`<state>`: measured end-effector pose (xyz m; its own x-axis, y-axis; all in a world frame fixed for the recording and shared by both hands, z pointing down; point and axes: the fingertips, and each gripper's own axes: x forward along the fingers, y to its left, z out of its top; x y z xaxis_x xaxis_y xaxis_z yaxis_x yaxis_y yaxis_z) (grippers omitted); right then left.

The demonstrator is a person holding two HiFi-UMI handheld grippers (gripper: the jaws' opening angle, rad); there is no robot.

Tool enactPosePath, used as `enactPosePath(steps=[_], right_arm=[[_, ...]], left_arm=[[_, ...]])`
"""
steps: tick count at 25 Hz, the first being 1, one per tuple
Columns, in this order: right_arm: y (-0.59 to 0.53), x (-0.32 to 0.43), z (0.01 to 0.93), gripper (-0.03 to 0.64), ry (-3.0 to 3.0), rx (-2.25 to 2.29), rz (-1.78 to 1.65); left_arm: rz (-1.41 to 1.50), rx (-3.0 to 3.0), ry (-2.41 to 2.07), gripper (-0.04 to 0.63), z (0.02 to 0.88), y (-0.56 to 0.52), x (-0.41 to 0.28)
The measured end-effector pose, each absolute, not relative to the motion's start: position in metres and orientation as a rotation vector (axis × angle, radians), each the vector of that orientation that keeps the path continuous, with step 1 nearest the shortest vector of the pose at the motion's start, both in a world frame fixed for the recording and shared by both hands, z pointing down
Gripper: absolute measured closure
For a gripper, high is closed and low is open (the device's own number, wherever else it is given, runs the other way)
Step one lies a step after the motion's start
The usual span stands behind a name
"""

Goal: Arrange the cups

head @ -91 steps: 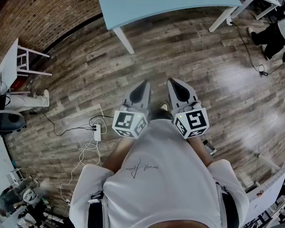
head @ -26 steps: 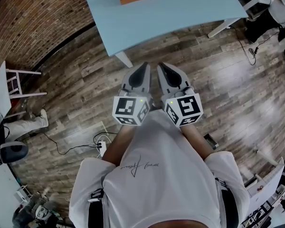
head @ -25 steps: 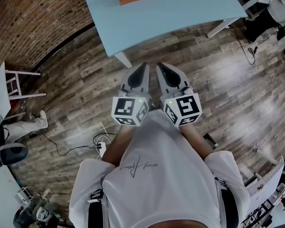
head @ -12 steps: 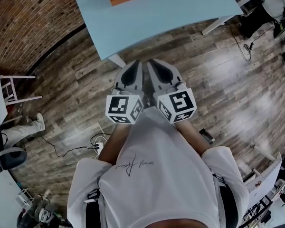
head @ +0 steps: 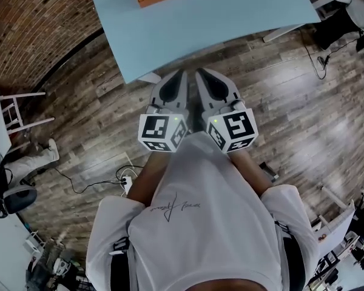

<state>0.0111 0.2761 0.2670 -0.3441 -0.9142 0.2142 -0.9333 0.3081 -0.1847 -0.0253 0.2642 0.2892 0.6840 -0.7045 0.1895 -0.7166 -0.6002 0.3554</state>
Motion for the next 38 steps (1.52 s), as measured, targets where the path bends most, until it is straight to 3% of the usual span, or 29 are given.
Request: enactPosePath(steps=[18,38], right_arm=[[0.19,0.106,0.264,0.595,-2.572,1.64,0.476],[0.123,0.113,0.26,0.595,-2.639,1.526,0.476]], left_arm=[[0.04,2.486,-1.279,0.588,0.269,0.172,0.054],[0.021,2.425,-1.336,0.588,0.267,0.11,0.061]])
